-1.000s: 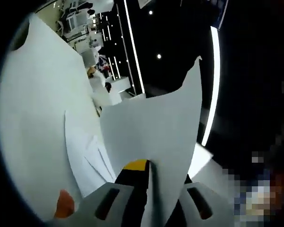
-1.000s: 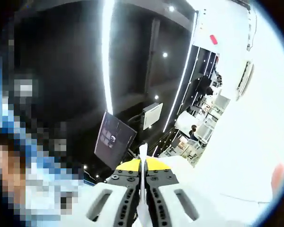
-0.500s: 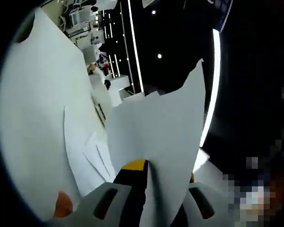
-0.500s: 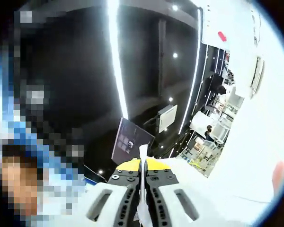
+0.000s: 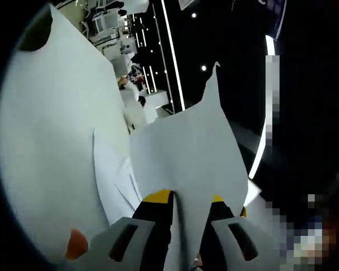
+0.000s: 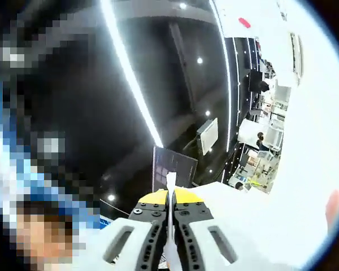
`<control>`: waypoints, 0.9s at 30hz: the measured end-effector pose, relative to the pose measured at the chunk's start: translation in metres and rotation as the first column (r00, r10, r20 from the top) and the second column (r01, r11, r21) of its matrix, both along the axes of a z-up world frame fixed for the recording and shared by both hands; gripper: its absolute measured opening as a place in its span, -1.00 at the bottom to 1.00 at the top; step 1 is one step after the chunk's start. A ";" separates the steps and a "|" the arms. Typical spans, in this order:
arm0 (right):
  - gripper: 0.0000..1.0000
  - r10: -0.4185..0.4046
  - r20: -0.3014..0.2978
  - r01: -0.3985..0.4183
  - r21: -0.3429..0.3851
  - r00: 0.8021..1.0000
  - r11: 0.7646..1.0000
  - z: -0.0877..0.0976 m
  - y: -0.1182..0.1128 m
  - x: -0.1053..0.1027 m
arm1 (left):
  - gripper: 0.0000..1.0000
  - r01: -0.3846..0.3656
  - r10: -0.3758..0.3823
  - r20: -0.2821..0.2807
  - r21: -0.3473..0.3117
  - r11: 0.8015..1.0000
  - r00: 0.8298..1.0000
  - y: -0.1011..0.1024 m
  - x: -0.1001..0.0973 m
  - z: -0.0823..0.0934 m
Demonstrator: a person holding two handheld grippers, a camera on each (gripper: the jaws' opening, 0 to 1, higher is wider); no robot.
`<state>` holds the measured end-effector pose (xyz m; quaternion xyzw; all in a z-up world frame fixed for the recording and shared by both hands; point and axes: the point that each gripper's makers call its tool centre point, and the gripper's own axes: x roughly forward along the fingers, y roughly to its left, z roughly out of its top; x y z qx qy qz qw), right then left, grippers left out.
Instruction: Organize the stack of printing papers by aligning and flattening the scattered papers on the table
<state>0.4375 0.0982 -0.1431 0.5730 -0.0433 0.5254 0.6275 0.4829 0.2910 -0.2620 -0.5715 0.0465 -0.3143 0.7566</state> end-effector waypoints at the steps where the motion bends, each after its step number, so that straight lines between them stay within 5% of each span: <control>1: -1.00 0.011 -0.004 -0.011 -0.008 1.000 1.000 -0.003 0.002 -0.001 | -0.65 -0.002 0.002 0.003 -0.002 1.000 1.000 0.000 0.000 0.001; 9: -1.00 0.029 -0.025 -0.030 -0.045 0.999 0.999 -0.016 0.012 -0.005 | -0.63 0.002 -0.002 0.006 -0.014 1.000 1.000 0.001 0.000 0.004; 16: -1.00 0.112 -0.016 -0.111 0.049 0.994 0.993 0.000 0.007 -0.019 | -0.63 -0.018 0.018 -0.031 0.004 1.000 0.999 0.002 0.002 -0.005; 27: -1.00 0.058 -0.108 -0.060 -0.012 0.992 0.998 -0.038 0.014 0.004 | -0.59 -0.006 0.005 -0.041 -0.041 0.999 0.999 0.001 0.001 -0.005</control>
